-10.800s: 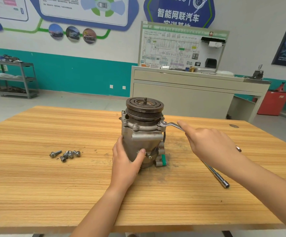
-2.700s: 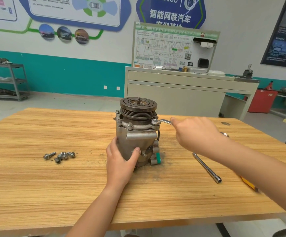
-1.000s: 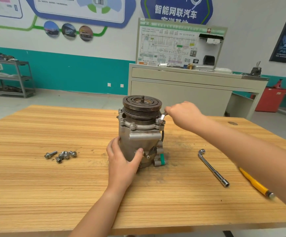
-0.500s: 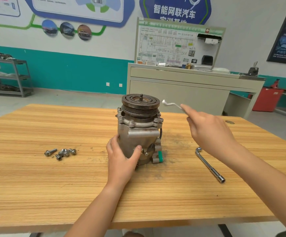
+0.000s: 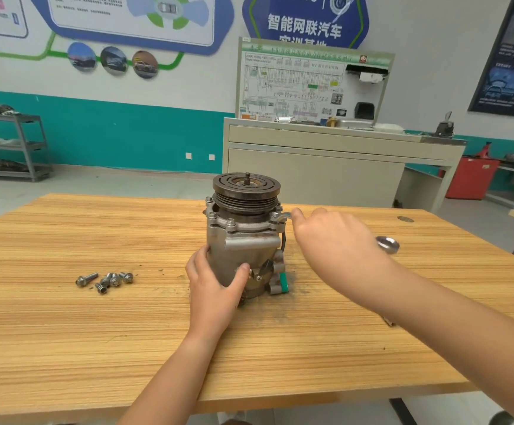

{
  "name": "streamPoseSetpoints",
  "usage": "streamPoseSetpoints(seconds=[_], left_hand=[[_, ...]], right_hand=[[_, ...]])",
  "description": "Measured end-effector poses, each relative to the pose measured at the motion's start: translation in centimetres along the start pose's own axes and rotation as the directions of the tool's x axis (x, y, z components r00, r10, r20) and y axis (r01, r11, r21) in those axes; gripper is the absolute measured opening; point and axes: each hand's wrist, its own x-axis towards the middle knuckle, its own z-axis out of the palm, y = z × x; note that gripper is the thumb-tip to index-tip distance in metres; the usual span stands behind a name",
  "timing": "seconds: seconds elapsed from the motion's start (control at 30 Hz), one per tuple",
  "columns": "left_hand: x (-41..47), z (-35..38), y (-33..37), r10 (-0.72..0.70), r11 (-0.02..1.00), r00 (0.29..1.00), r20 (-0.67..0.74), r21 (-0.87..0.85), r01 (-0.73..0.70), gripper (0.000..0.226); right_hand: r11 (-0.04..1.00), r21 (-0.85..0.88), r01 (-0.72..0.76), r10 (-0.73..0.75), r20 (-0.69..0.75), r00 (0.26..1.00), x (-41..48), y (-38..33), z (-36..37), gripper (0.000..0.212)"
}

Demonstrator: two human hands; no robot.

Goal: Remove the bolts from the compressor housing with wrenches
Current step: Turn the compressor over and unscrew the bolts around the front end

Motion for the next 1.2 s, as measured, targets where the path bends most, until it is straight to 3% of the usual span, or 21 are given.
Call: streamPoseSetpoints(seconds=[0.1, 0.2, 0.33, 0.43, 0.53, 0.63, 0.67, 0.73, 0.77, 0.8, 0.83, 0.9, 0.97, 1.03, 1.2], left_hand=[[-0.1, 0.0, 0.0, 0.003, 1.0, 1.0, -0.004, -0.001, -0.003, 0.075], [-0.2, 0.0, 0.0, 0.003, 1.0, 1.0, 0.006, 0.002, -0.003, 0.076], [-0.2, 0.0, 0.0, -0.004, 1.0, 1.0, 0.015, -0.014, 0.004, 0.078], [-0.1, 0.0, -0.1, -0.006, 1.0, 1.0, 0.015, -0.019, 0.006, 0.079], [0.0, -0.1, -0.1, -0.006, 1.0, 1.0, 0.014, -0.027, 0.006, 0.079], [-0.1, -0.1, 0.0, -0.01, 1.0, 1.0, 0.022, -0.027, 0.01, 0.078], [0.0, -0.1, 0.0, -0.007, 1.0, 1.0, 0.024, -0.029, 0.008, 0.078], [0.0, -0.1, 0.0, -0.004, 0.999, 1.0, 0.02, -0.035, 0.004, 0.077], [-0.1, 0.0, 0.0, -0.004, 0.999, 1.0, 0.016, -0.036, 0.005, 0.077], [-0.1, -0.1, 0.0, -0.005, 0.999, 1.0, 0.014, -0.036, 0.006, 0.076], [-0.1, -0.1, 0.1, -0.007, 0.999, 1.0, 0.013, -0.035, 0.008, 0.076], [-0.2, -0.1, 0.1, -0.016, 0.999, 1.0, 0.018, -0.033, 0.017, 0.076], [-0.2, -0.1, 0.2, -0.01, 0.999, 1.0, 0.015, -0.032, 0.01, 0.075], [-0.2, -0.1, 0.3, 0.004, 1.0, 1.0, 0.006, -0.027, -0.004, 0.074], [-0.2, -0.1, 0.3, 0.007, 1.0, 1.0, -0.004, -0.021, -0.007, 0.073]], right_hand=[[0.999, 0.009, 0.049, -0.049, 0.022, 0.999, 0.1, 0.6, 0.3, 0.051], [0.991, -0.098, 0.091, -0.09, 0.009, 0.996, 1.9, 4.2, 0.8, 0.056], [0.979, -0.18, 0.099, -0.098, 0.018, 0.995, 5.4, 5.8, 2.8, 0.044], [0.991, -0.096, 0.095, -0.096, -0.011, 0.995, 8.1, 5.1, 5.6, 0.034], [0.993, 0.032, 0.115, -0.11, -0.13, 0.985, 9.4, 4.5, 8.6, 0.032], [0.974, 0.221, 0.047, 0.011, -0.256, 0.967, 9.1, 4.9, 9.1, 0.028], [0.918, 0.396, 0.002, 0.136, -0.32, 0.937, 8.7, 5.2, 8.8, 0.026], [0.631, 0.776, 0.004, 0.433, -0.357, 0.828, 7.1, 5.4, 7.2, 0.027], [0.485, 0.872, 0.07, 0.525, -0.354, 0.774, 6.1, 5.4, 6.2, 0.028], [0.418, 0.901, 0.118, 0.56, -0.358, 0.747, 4.8, 5.4, 5.3, 0.03], [0.446, 0.885, 0.134, 0.534, -0.384, 0.754, 3.7, 5.4, 4.6, 0.032], [0.686, 0.726, 0.045, 0.342, -0.376, 0.861, 1.7, 5.3, 3.2, 0.035], [0.903, 0.419, -0.097, 0.184, -0.171, 0.968, 0.2, 5.0, 2.3, 0.032], [0.962, 0.234, -0.141, 0.15, -0.02, 0.989, -0.4, 4.1, 1.6, 0.027], [0.985, 0.099, -0.144, 0.139, 0.051, 0.989, 0.3, 1.9, 0.4, 0.03]])
